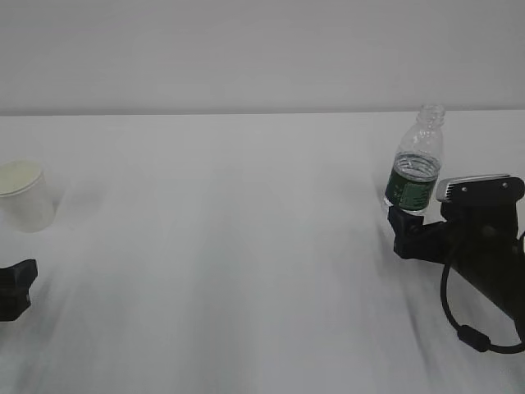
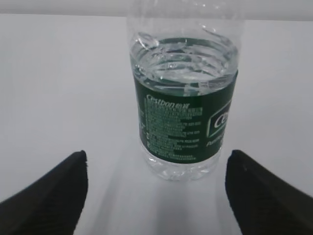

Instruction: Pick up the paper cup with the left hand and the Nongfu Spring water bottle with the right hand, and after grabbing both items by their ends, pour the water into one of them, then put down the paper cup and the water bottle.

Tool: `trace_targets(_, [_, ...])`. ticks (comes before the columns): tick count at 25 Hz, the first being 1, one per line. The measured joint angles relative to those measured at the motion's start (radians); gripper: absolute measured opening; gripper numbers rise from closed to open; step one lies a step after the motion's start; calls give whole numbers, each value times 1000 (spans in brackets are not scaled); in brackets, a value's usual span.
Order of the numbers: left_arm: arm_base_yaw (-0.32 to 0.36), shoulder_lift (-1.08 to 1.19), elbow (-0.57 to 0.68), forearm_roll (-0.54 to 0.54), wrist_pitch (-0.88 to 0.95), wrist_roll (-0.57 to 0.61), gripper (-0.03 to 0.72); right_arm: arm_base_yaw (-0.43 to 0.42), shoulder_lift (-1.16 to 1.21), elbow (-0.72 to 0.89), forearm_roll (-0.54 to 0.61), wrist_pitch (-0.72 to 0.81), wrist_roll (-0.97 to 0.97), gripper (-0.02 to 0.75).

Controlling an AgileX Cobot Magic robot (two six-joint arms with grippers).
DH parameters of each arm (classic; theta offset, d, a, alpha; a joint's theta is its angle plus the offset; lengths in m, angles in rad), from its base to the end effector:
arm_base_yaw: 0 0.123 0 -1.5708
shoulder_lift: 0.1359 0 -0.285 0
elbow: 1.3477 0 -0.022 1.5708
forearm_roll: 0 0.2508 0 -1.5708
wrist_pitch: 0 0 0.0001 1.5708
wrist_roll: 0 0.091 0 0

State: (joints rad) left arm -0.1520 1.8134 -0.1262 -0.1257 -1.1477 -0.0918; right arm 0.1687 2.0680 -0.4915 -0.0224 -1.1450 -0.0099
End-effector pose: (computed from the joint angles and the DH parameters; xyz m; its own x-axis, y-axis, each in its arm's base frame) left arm 0.2004 -0.0202 0.0967 -0.4372 -0.0769 -0.8961 -0.0138 0.9968 -0.0788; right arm 0.2920 0.0516 0.0738 -0.3292 -0.0755 -0.9412 -0.1931 0.9811 -0.0111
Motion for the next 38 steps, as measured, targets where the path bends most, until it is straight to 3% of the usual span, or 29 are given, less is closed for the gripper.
trace_targets(12, [0,0,0,0,0,0,586,0,23,-65,66,0,36,671])
trace_targets(38, [0,0,0,0,-2,2,578,0,168,-242,83,-1,114,643])
